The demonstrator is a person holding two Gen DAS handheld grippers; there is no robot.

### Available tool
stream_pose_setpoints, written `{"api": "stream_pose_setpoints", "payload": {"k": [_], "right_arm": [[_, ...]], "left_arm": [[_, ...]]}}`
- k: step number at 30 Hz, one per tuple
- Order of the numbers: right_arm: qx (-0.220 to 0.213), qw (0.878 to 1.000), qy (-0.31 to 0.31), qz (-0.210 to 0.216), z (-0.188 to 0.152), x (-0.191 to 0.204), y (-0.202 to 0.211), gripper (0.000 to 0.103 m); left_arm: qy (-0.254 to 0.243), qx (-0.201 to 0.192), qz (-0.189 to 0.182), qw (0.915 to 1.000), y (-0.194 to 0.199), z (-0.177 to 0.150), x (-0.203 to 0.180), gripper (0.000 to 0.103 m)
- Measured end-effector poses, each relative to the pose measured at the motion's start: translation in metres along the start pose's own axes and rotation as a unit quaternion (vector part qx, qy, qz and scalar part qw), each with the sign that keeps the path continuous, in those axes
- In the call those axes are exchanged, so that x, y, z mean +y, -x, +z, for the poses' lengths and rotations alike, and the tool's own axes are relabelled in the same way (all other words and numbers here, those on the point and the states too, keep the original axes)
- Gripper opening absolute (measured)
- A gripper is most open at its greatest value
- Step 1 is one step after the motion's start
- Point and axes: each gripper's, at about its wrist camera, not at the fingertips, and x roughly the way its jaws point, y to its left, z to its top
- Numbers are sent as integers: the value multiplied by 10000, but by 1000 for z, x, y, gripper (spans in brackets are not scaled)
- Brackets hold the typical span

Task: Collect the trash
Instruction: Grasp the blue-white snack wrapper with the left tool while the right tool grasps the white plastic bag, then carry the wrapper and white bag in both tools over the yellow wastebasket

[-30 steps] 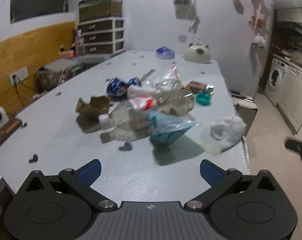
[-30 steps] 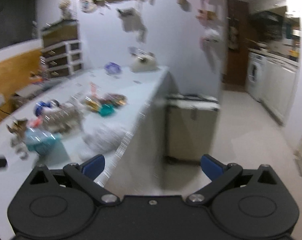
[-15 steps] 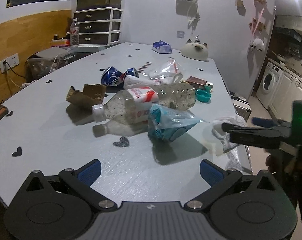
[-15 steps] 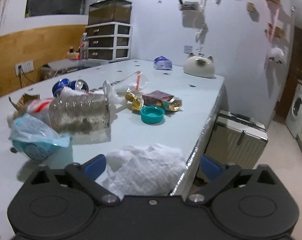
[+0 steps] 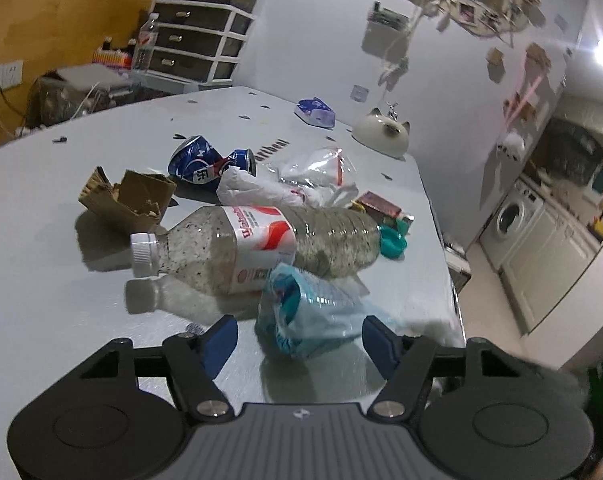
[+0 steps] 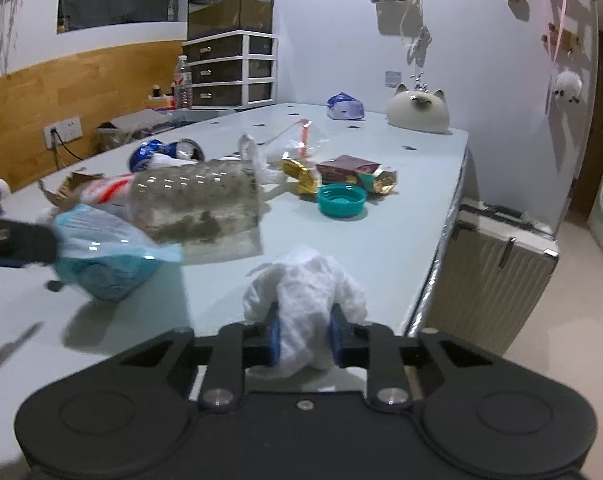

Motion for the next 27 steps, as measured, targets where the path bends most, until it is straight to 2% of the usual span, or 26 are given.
{"api": "stream_pose_setpoints", "payload": {"k": [3,8,10,12,20,27], "right_arm": [[-74,9998,-149,62,4,1,5,19],[-127,9997,-4,204,14,12,3,19],[-101,9995,51,286,14,20,0,19],[-92,9993,24,361,14,25,0,19],[-23,9990,-107,442,5,32,7,18],[-1,9991,-288,326,-3,24,25,18]], "left_arm": [[145,-13,-118,9998,-10,3,1,69],[227,61,-181,9996,-25,8,-1,68],[258,115,-199,9994,-31,9,-2,57],[282,169,-271,9991,-34,9,-3,54],[39,100,-241,9997,-26,-1,-12,44],[-295,-2,-205,9994,-8,-13,-28,39]]}}
